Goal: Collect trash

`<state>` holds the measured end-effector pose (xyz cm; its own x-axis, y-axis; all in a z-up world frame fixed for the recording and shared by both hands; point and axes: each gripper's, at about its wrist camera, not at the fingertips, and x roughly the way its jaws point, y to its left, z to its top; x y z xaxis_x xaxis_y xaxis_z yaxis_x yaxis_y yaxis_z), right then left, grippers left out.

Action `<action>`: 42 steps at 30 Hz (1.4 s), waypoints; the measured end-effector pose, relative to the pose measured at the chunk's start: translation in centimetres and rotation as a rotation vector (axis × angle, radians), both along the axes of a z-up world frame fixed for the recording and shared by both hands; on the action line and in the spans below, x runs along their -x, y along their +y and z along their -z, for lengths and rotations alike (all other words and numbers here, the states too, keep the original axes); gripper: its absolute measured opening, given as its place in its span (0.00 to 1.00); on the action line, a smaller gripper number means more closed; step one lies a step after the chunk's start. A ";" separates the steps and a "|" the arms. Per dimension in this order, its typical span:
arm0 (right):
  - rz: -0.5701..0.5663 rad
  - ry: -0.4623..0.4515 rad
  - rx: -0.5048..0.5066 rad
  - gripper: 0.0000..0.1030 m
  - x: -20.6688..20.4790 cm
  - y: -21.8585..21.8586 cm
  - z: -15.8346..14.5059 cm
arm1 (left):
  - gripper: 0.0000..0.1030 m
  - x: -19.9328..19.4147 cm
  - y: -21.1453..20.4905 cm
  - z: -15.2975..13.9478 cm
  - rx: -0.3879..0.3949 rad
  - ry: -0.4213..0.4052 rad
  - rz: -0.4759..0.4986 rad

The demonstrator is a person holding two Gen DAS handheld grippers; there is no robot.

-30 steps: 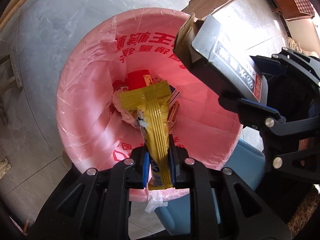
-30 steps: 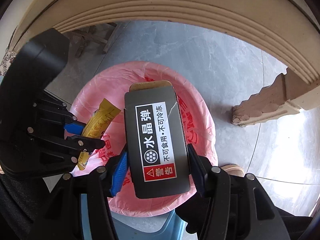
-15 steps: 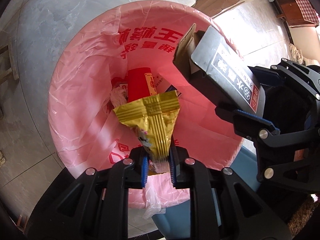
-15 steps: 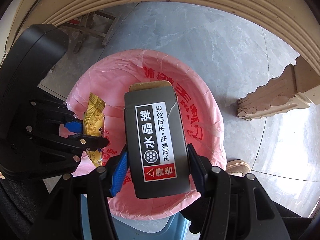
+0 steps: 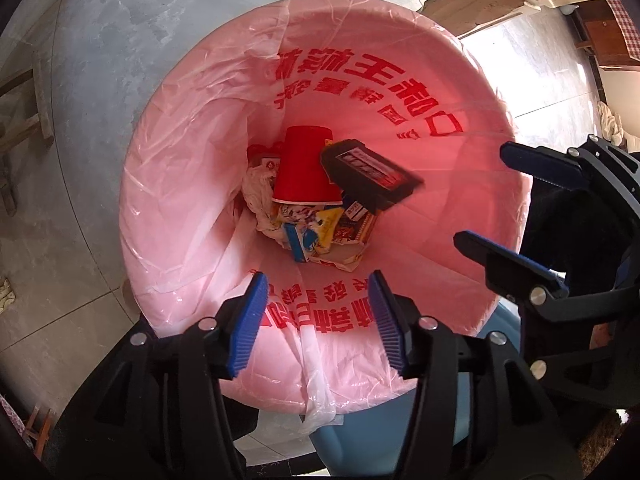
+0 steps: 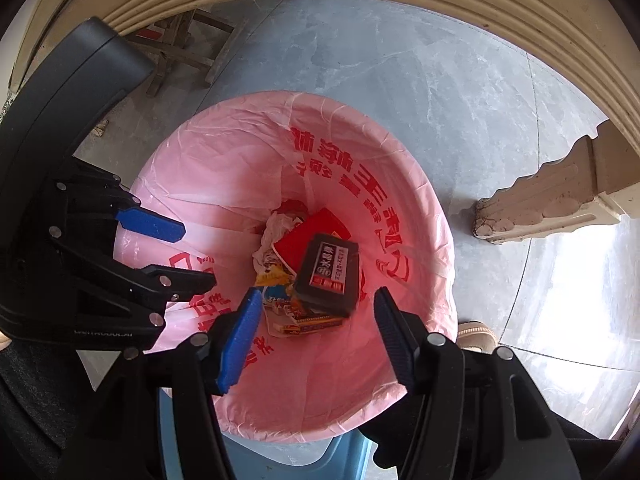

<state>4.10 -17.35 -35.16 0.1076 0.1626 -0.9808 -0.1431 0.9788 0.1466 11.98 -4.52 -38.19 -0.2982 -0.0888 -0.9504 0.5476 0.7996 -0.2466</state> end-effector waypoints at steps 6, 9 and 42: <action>0.006 0.005 -0.002 0.67 -0.1 -0.3 0.1 | 0.60 0.1 -0.1 -0.2 -0.008 -0.011 0.006; 0.014 0.013 -0.003 0.67 -0.1 -0.5 0.2 | 0.61 0.0 0.0 -0.2 -0.011 -0.010 -0.007; 0.256 -0.310 0.189 0.69 7.9 -3.8 -14.2 | 0.62 8.5 -1.3 -17.1 -0.070 -0.647 -0.358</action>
